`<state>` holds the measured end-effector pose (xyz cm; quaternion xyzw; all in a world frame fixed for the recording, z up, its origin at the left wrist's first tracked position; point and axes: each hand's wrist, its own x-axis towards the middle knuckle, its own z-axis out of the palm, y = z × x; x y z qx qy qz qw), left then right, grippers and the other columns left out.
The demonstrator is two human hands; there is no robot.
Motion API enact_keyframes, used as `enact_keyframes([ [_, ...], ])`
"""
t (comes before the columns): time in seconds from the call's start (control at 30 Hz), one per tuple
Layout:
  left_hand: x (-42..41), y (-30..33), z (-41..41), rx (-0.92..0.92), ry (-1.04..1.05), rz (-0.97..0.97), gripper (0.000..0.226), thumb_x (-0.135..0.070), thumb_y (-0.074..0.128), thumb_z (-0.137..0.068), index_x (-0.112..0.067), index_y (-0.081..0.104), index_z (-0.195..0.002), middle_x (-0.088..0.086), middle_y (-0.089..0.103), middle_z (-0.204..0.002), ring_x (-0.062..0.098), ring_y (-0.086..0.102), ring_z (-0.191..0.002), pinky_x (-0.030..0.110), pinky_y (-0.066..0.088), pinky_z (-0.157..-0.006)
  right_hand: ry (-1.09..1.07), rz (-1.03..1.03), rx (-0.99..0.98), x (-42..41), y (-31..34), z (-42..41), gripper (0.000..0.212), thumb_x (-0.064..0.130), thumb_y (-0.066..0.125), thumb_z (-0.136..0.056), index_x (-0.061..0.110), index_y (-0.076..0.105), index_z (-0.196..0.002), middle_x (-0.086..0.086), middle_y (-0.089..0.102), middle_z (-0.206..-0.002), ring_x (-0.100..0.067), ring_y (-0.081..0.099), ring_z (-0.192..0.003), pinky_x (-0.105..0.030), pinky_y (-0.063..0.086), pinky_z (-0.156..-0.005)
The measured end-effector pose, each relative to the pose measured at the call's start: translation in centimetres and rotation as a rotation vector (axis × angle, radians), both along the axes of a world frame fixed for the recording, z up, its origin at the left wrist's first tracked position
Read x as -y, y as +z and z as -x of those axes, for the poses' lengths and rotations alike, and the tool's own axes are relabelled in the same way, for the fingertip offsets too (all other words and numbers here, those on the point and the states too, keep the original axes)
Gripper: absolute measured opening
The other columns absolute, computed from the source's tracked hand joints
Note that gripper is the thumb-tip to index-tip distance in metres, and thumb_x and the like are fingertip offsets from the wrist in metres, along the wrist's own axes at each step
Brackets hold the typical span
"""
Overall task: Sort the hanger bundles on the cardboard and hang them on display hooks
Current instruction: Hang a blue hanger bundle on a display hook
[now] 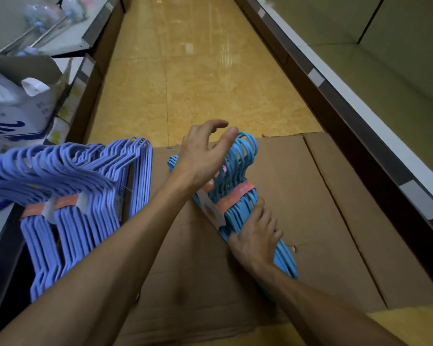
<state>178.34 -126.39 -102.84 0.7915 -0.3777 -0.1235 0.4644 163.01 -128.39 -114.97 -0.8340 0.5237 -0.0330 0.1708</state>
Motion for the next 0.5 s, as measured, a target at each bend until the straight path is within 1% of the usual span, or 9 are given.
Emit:
enact_keyframes([
  [0.1,-1.0,0.8,-0.9,-0.153,0.107,0.075,0.035,-0.056,0.051,-0.094,-0.030,0.061,-0.116,-0.002,0.058,-0.125,0.013,0.054,-0.119,0.036,0.042,-0.105,0.006,-0.070,0.058,1.1,0.5,0.3,0.091,0.028,0.062,-0.078,0.007,0.017,-0.154,-0.013,0.047,-0.133,-0.035,0.045,-0.123,-0.048,0.035,-0.100],
  [0.17,-1.6,1.3,-1.1,-0.244,0.158,0.099,0.034,-0.051,0.050,-0.097,-0.025,0.060,-0.117,-0.004,0.060,-0.121,0.011,0.055,-0.116,0.029,0.043,-0.100,0.011,-0.124,0.114,2.1,1.0,0.6,0.088,0.024,0.062,-0.079,0.009,0.019,-0.154,-0.015,0.047,-0.136,-0.037,0.045,-0.125,-0.049,0.036,-0.103],
  [0.2,-1.9,1.5,-1.2,-0.282,0.187,0.099,0.033,-0.049,0.050,-0.098,-0.023,0.059,-0.117,-0.005,0.060,-0.118,0.012,0.056,-0.114,0.029,0.043,-0.097,0.011,-0.150,0.143,2.6,1.4,0.8,0.086,0.022,0.062,-0.078,0.010,0.021,-0.153,-0.016,0.048,-0.135,-0.038,0.046,-0.124,-0.050,0.038,-0.103],
  [0.3,-2.8,1.4,-1.3,-0.356,0.277,0.081,0.024,-0.040,0.054,-0.098,-0.022,0.056,-0.114,-0.002,0.059,-0.115,0.010,0.057,-0.098,0.028,0.044,-0.090,0.027,-0.217,0.272,3.7,3.1,1.6,0.074,0.020,0.061,-0.075,0.014,0.034,-0.144,-0.012,0.056,-0.126,-0.036,0.054,-0.115,-0.049,0.046,-0.097],
  [0.37,-3.3,1.3,-1.3,-0.377,0.338,0.061,0.031,-0.033,0.057,-0.097,-0.015,0.055,-0.122,0.001,0.058,-0.114,0.010,0.056,-0.093,0.024,0.041,-0.083,0.059,-0.249,0.364,4.2,4.5,2.3,0.062,0.018,0.061,-0.079,0.018,0.040,-0.137,-0.005,0.058,-0.117,-0.030,0.058,-0.107,-0.043,0.050,-0.088],
  [0.4,-3.6,1.3,-1.3,-0.390,0.373,0.064,0.030,-0.029,0.058,-0.096,-0.013,0.055,-0.121,0.001,0.058,-0.108,0.012,0.056,-0.090,0.021,0.041,-0.078,0.076,-0.278,0.400,4.6,5.3,2.7,0.059,0.015,0.061,-0.081,0.020,0.041,-0.136,-0.001,0.058,-0.112,-0.025,0.059,-0.103,-0.039,0.050,-0.084],
  [0.47,-4.1,1.5,-1.3,-0.408,0.423,0.066,0.006,-0.020,0.058,-0.095,-0.016,0.057,-0.099,-0.003,0.057,-0.083,0.010,0.054,-0.072,0.017,0.043,-0.058,0.115,-0.342,0.460,5.3,6.6,3.3,0.061,0.009,0.059,-0.083,0.026,0.040,-0.138,0.005,0.058,-0.107,-0.017,0.059,-0.096,-0.035,0.049,-0.080],
  [0.5,-4.6,1.7,-1.1,-0.425,0.437,0.060,0.005,-0.018,0.058,-0.095,-0.018,0.055,-0.090,-0.005,0.053,-0.074,0.010,0.051,-0.067,0.018,0.042,-0.054,0.136,-0.366,0.491,5.6,7.4,3.6,0.062,0.008,0.059,-0.083,0.028,0.040,-0.138,0.008,0.059,-0.105,-0.013,0.059,-0.093,-0.035,0.051,-0.079],
])
